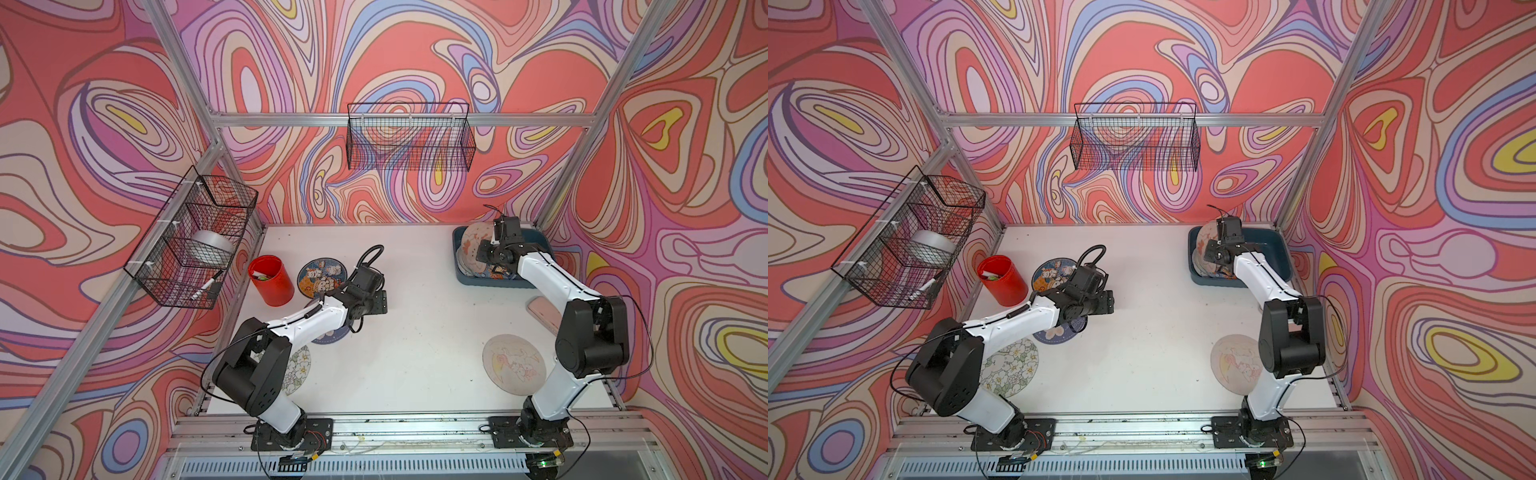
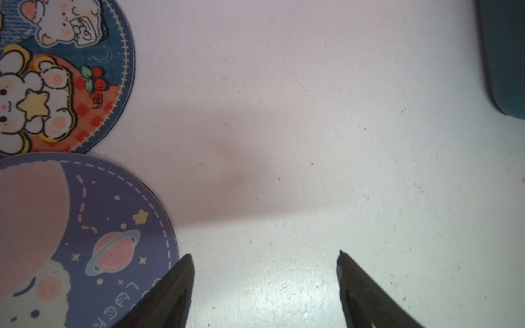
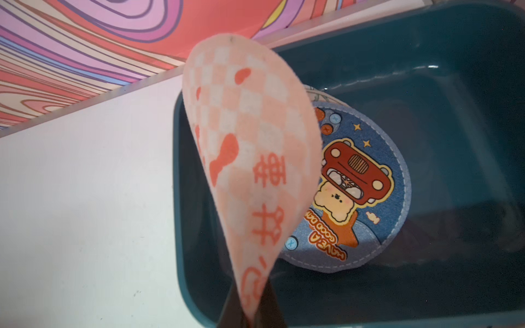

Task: Put the coasters into the storage box
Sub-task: Place the coaster in the storage box.

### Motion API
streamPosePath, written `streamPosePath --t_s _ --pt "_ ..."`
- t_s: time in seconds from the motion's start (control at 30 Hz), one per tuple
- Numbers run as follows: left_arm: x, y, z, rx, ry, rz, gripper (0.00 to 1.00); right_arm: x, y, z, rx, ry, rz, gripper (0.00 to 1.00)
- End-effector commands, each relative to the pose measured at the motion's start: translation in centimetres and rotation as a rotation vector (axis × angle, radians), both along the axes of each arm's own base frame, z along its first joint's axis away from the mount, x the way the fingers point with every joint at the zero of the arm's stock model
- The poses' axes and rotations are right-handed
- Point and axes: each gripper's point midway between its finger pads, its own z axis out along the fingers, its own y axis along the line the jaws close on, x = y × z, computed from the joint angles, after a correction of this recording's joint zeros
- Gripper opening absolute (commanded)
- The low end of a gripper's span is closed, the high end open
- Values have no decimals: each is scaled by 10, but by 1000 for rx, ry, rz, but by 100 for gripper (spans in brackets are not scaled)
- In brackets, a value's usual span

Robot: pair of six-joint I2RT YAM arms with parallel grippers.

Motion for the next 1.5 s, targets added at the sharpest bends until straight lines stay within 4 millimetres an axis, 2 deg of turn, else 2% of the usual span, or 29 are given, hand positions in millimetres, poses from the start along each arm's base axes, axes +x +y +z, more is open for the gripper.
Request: streamPosePath --t_s 0.0,0.2,0.4,0.6,0.9,0.97,1.1,1.23,1.33,1.37,1.47 --pt "-10 13 -4 48 25 36 80 6 -20 -24 -13 54 -51 0" --pt "-13 19 -13 70 44 55 81 6 -42 -57 -70 146 -106 0" --pt "-14 20 -17 75 56 62 81 6 -48 -79 -84 186 -115 5" --pt "-14 24 -16 101 65 78 81 6 -51 -85 -85 193 -128 25" --pt "-18 39 -14 167 74 114 81 3 -56 -58 -95 126 -159 54" --pt "-18 40 -13 171 72 118 81 1 -58 -50 -101 111 -165 63" --pt "-18 41 -13 176 71 119 81 -4 -61 -35 -112 84 -176 74" --pt "-17 40 -12 172 71 121 81 -10 -63 -20 -114 54 -188 82" --pt "-17 40 -12 168 68 125 81 -15 -63 -14 -112 43 -192 83" --pt "-17 41 -12 170 66 127 81 -18 -63 1 -109 9 -197 83" --pt "-17 41 -11 169 57 129 81 -24 -62 14 -101 -21 -194 83"
